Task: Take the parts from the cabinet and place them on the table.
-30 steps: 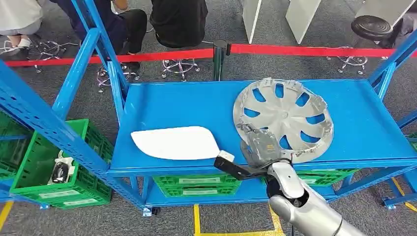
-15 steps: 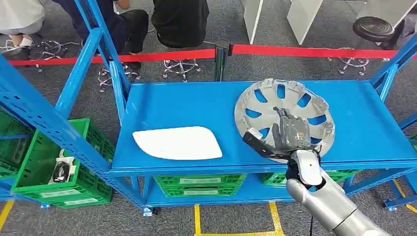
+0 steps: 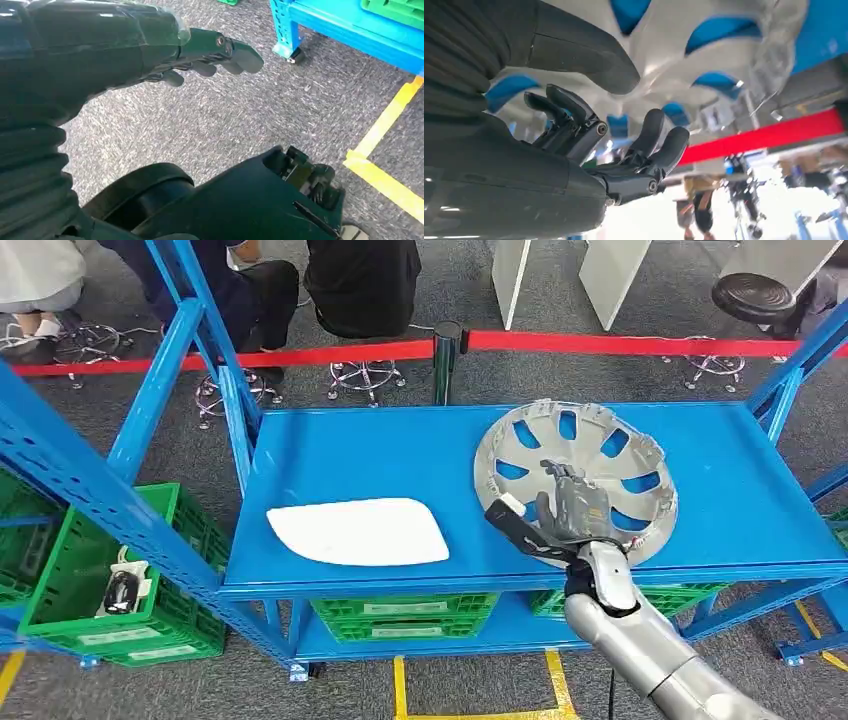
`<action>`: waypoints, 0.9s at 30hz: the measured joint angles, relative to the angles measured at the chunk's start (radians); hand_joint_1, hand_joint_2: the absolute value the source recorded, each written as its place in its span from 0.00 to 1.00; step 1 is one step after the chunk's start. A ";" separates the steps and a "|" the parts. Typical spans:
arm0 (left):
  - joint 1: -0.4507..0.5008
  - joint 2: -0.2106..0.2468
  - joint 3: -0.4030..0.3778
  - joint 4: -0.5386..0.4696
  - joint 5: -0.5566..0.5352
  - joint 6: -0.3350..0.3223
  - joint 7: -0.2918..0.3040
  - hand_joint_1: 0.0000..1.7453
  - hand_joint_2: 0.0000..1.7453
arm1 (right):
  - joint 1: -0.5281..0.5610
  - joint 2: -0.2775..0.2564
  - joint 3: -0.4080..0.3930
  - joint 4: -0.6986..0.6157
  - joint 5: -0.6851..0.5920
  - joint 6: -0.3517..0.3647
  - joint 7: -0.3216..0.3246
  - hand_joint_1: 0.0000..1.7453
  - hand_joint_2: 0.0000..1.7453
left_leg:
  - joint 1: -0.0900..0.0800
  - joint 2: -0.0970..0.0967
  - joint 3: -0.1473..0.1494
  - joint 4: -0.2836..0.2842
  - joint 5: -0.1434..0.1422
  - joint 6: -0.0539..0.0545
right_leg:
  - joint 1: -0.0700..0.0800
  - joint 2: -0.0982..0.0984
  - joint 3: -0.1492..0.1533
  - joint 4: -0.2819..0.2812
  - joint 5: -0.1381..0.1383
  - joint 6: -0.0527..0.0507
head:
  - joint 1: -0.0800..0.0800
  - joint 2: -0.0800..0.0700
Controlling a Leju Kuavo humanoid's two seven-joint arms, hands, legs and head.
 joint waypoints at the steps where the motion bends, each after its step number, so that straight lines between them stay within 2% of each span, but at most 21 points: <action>1: -0.001 0.002 -0.004 0.000 -0.002 -0.001 0.001 0.00 1.00 | 0.000 0.003 0.001 0.004 -0.010 0.024 -0.014 1.00 1.00 | 0.000 0.000 0.000 0.000 0.000 0.000 | 0.000 0.000 0.000 0.000 0.000 0.000 | 0.000 0.000; 4: -0.003 0.005 -0.018 -0.001 -0.008 -0.012 0.001 0.00 1.00 | -0.001 0.010 0.011 0.021 -0.038 0.122 -0.038 1.00 1.00 | 0.000 -0.001 0.000 0.000 0.000 0.000 | 0.000 0.000 0.000 0.000 0.000 0.000 | 0.001 0.000; 6: -0.005 0.008 -0.023 -0.002 -0.011 -0.015 -0.002 0.00 1.00 | -0.002 0.013 0.019 0.031 -0.045 0.143 -0.044 1.00 1.00 | 0.000 -0.001 0.000 0.000 0.000 0.000 | 0.000 0.000 0.000 0.000 0.000 0.000 | 0.000 0.000; 27: -0.011 0.024 -0.054 -0.003 -0.002 -0.008 -0.002 0.00 1.00 | -0.006 0.026 0.053 0.076 -0.056 0.132 -0.051 1.00 1.00 | 0.000 -0.008 0.007 0.000 0.000 0.000 | 0.000 0.000 0.008 -0.001 0.000 0.000 | 0.000 0.000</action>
